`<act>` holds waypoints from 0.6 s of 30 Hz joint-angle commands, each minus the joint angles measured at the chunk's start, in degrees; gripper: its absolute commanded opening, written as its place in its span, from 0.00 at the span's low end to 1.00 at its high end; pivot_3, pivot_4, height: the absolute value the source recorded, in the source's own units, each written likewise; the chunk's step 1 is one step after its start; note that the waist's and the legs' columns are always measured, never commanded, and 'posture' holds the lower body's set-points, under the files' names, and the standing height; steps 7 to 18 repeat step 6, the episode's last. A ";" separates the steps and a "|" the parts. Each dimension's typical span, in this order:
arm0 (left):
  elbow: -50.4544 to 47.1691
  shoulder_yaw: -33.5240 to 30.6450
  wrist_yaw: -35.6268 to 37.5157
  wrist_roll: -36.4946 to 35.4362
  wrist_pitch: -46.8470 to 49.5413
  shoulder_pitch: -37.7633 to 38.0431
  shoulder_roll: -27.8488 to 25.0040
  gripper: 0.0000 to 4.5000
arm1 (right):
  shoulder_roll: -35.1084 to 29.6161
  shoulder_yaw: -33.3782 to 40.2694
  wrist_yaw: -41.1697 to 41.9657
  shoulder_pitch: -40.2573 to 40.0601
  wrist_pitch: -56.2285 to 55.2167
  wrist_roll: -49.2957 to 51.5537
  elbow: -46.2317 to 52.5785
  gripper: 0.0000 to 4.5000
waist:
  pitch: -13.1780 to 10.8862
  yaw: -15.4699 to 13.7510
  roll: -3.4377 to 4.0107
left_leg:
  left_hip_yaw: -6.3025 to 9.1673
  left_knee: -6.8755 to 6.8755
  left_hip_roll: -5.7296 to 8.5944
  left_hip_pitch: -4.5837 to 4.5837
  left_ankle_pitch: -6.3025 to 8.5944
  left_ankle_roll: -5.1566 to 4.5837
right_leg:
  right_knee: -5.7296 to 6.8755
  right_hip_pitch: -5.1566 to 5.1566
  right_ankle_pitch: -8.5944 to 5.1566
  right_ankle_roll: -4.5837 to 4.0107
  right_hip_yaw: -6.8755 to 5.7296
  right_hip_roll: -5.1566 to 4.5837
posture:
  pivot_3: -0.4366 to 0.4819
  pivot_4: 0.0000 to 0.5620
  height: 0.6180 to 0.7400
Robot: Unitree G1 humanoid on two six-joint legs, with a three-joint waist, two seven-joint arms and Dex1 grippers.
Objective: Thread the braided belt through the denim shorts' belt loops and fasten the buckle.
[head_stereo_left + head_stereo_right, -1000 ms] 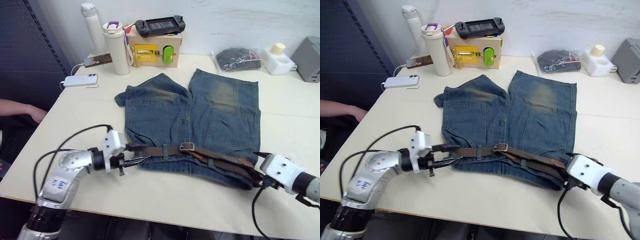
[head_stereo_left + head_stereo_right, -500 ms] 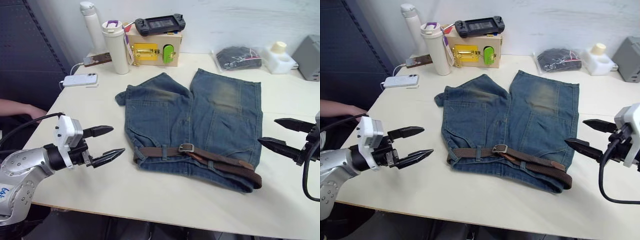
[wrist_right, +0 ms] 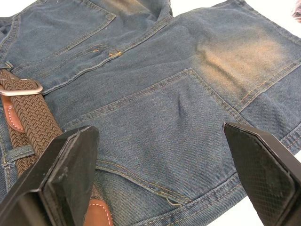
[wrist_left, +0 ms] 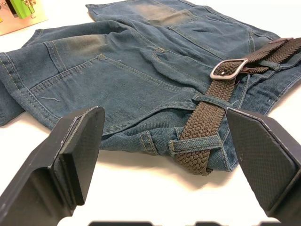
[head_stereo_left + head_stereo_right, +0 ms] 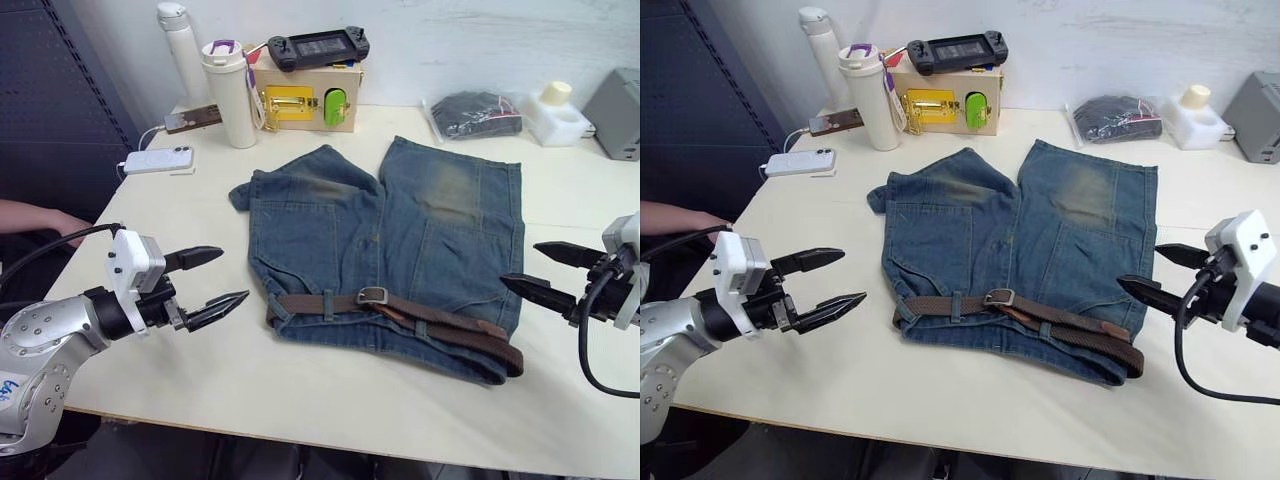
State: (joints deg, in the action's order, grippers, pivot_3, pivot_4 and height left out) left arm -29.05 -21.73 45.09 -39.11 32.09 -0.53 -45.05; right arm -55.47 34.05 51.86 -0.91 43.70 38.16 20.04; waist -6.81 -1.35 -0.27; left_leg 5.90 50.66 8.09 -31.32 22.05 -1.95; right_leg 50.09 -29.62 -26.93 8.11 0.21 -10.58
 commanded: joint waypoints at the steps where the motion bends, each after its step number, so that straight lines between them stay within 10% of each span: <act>1: -1.70 -0.10 -0.34 -0.62 -0.24 -0.72 -0.15 0.99 | 0.19 0.58 -0.19 -0.15 -0.52 0.61 1.35 1.00 | 0.00 -0.01 0.00 | 0.00 0.00 0.00 0.00 0.00 0.00 | 0.00 0.00 0.00 0.00 0.00 0.00 | 0.48 0.27 0.22; 18: -1.50 0.45 -0.35 -0.41 -0.35 -1.04 -0.16 0.99 | 0.25 1.15 -0.67 -0.39 -0.01 1.16 1.77 1.00 | -0.01 -0.01 0.00 | -0.01 0.00 0.00 0.00 0.00 -0.01 | 0.00 0.00 0.00 0.00 0.00 0.00 | 0.48 0.27 0.22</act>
